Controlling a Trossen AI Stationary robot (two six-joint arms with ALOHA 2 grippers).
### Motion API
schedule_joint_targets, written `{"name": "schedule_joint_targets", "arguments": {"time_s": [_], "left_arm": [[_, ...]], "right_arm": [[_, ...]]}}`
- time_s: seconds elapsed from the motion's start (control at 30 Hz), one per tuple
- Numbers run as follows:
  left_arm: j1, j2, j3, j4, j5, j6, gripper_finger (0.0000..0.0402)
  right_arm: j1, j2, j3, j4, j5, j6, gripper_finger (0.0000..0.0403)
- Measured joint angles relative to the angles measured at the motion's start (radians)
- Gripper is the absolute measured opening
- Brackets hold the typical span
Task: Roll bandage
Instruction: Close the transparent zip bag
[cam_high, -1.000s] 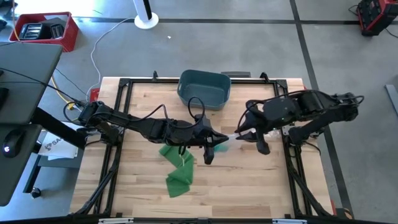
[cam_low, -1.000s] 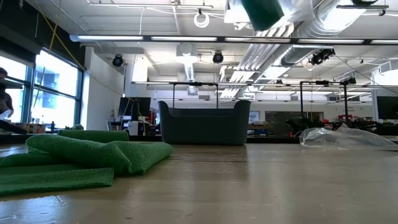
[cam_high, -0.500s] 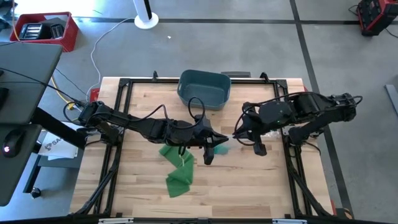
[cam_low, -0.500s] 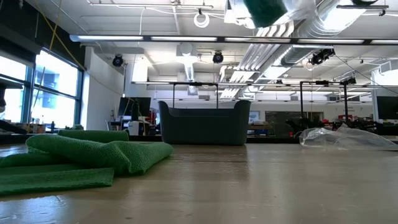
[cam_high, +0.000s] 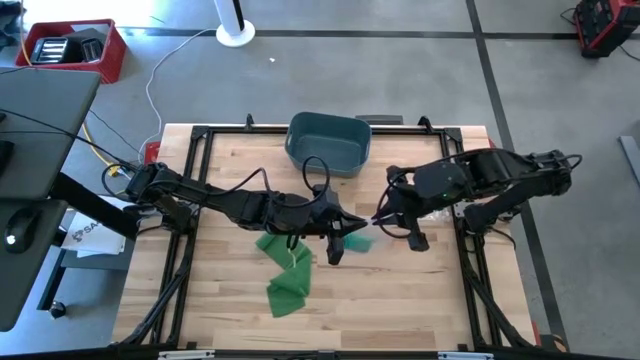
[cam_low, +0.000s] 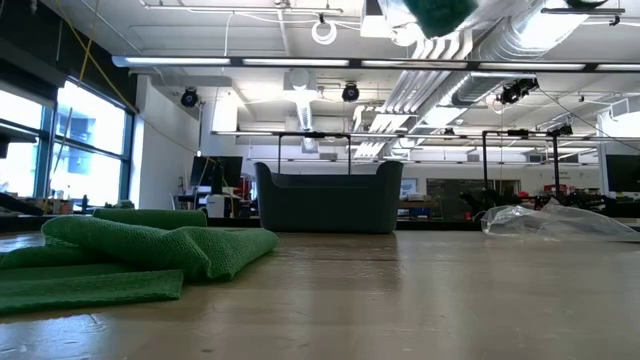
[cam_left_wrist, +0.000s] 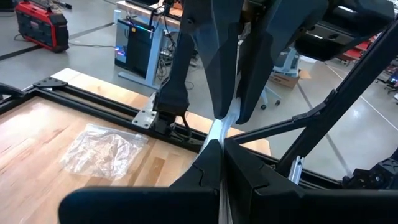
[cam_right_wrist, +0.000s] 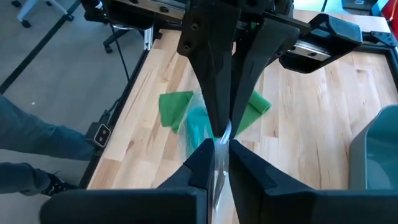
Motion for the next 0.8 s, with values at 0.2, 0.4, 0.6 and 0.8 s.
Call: {"name": "schedule_joint_targets", "arguments": {"time_s": [0.2,0.4,0.6,0.8], "left_arm": [[0.000,0.000,0.000,-0.006,0.000,-0.001,0.0001],[0.001,0.000,0.000,-0.003,-0.005,-0.002,0.0001],[0.001,0.000,0.000,-0.003,-0.004,-0.003,0.0001],[0.001,0.000,0.000,-0.004,-0.003,-0.023,0.0001]], "right_arm": [[0.000,0.020,0.000,0.010,0.020,0.003,0.0030],[0.000,0.018,0.002,0.026,0.060,0.011,0.0055],[0.000,0.005,0.113,-0.040,0.113,0.028,0.0130],[0.011,0.003,0.215,-0.206,0.113,0.082,0.0152]]}}
